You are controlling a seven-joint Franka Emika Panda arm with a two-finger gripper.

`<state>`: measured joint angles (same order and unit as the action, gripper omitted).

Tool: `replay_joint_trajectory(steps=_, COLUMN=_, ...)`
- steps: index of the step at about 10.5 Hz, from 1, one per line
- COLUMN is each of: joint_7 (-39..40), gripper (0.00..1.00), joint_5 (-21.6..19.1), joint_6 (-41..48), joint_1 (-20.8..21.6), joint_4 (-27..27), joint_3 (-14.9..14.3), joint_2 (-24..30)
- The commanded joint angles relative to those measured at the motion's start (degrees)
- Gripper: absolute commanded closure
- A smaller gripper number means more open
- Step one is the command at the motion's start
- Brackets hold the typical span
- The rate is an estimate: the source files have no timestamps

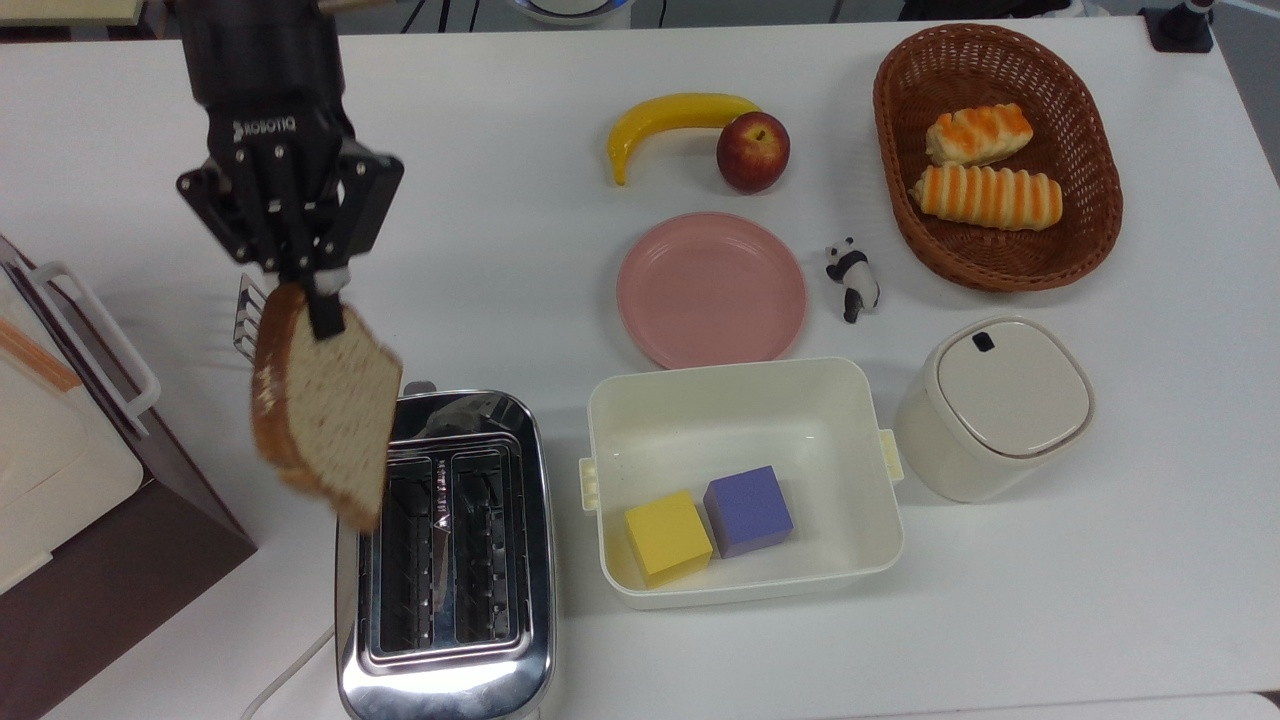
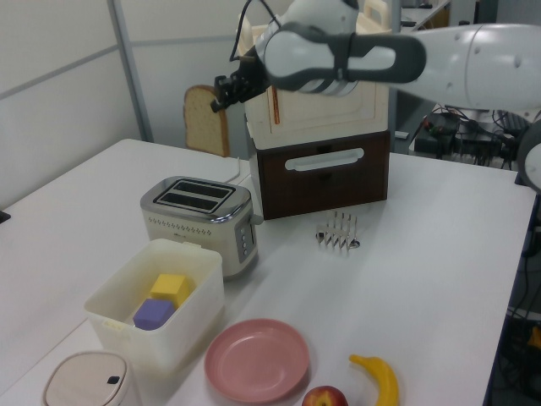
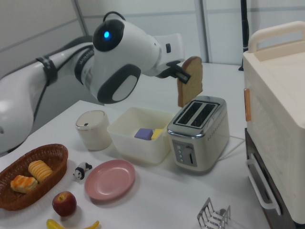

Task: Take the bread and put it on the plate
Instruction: 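Carry the held bread slice over to the pink plate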

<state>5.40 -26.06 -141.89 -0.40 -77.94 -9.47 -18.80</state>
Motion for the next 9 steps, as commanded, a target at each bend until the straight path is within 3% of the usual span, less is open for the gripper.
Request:
replay_joint_trajectory(steps=1, joint_7=5.03, gripper=0.91, joint_5=2.84, joint_6=20.77, joint_1=-1.17, joint_4=-2.22, joint_3=-0.29, joint_2=5.78)
replay_joint_trajectory(steps=3, joint_7=7.95, gripper=0.91, joint_5=4.34, joint_6=31.35, joint_1=-1.27, joint_4=-2.22, joint_3=-0.55, joint_2=6.67)
replay_joint_trajectory(steps=5, joint_7=8.66, gripper=0.91, joint_5=9.51, joint_6=39.02, joint_1=-0.48, joint_4=-2.48, joint_3=0.23, joint_2=6.41)
replay_joint_trajectory(steps=9, joint_7=8.84, gripper=0.91, joint_5=12.16, joint_6=45.46, joint_1=4.96, joint_4=-3.79, joint_3=0.24, joint_2=4.92)
